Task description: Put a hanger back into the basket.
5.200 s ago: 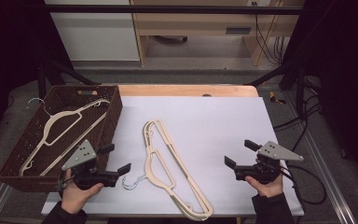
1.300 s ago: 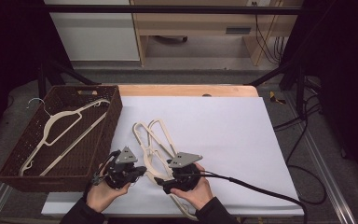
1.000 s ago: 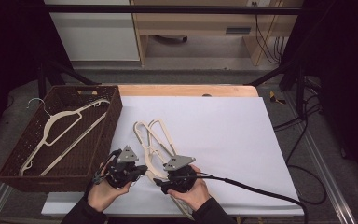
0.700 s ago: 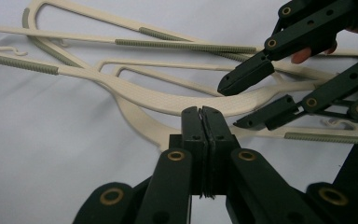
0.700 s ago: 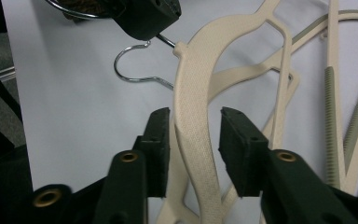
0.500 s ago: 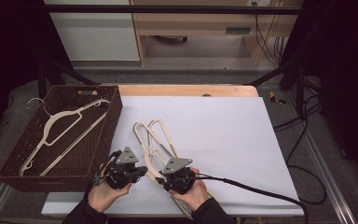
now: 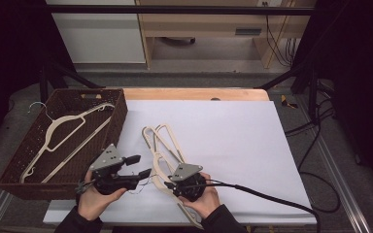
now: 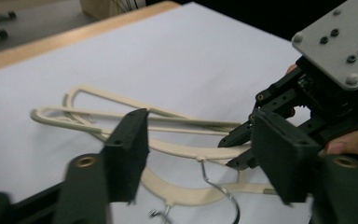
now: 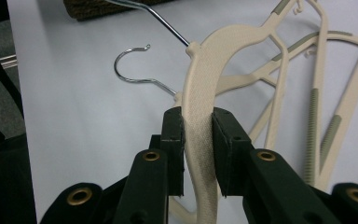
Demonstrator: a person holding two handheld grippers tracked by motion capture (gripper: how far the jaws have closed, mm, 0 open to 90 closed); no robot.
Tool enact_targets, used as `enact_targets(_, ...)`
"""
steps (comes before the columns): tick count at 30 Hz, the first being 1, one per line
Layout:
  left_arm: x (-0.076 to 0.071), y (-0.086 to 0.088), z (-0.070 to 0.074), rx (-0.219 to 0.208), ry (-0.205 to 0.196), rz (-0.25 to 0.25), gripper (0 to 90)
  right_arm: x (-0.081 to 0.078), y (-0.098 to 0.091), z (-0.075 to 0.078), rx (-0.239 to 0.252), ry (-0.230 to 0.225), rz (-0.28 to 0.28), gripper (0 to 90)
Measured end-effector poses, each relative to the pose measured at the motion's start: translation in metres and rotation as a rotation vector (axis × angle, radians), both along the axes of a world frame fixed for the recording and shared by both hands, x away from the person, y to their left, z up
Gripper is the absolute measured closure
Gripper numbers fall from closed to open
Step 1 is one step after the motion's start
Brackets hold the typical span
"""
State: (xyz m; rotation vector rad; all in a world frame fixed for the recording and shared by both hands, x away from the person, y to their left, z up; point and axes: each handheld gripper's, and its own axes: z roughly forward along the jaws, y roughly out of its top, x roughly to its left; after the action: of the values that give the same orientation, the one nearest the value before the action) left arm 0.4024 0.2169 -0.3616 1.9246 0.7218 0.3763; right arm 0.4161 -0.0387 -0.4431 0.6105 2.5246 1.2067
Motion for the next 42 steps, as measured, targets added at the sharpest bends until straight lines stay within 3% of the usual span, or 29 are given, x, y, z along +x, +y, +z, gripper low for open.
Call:
enact_targets(5,-0.003,0.019,0.008,-0.017,-0.057,0.027,17.0,0.001,-0.008,0.009,-0.007,-0.025,-0.028,77.2)
enact_targets(8,-0.001,0.025,0.007,-0.038,-0.058,0.042,11.8,0.001,-0.012,0.015,-0.022,-0.055,-0.048,78.5)
enact_targets(9,0.0,0.025,0.006,-0.038,-0.055,0.047,5.7,0.002,-0.017,0.019,-0.019,-0.067,-0.054,79.1)
enact_targets(10,0.001,0.025,0.005,-0.036,-0.05,0.055,4.6,0.003,-0.02,0.02,-0.011,-0.06,-0.065,79.4)
enact_targets(14,0.004,0.022,-0.002,-0.024,-0.034,0.06,3.6,0.006,-0.029,0.025,0.006,-0.063,-0.089,80.6)
enact_targets(16,0.005,0.019,-0.004,-0.015,-0.03,0.055,3.2,0.008,-0.037,0.03,0.003,-0.092,-0.12,82.4)
enact_targets(21,0.005,0.014,-0.008,-0.002,-0.029,0.05,3.2,0.012,-0.052,0.037,0.035,-0.111,-0.164,86.5)
enact_targets(24,0.006,0.012,-0.01,0.007,-0.024,0.044,3.6,0.017,-0.067,0.04,0.096,-0.059,-0.173,86.6)
enact_targets(27,0.006,0.009,-0.012,0.016,-0.022,0.036,3.9,0.018,-0.071,0.042,0.098,-0.064,-0.172,86.6)
enact_targets(30,0.005,0.006,-0.013,0.026,-0.026,0.026,4.1,0.016,-0.074,0.048,0.118,-0.048,-0.137,86.7)
enact_targets(34,0.004,0.001,-0.014,0.038,-0.028,0.002,5.1,0.011,-0.076,0.057,0.185,-0.012,-0.056,86.8)
enact_targets(42,0.011,-0.021,-0.015,0.084,-0.048,-0.067,10.4,0.003,-0.067,0.063,0.206,0.053,0.077,86.8)
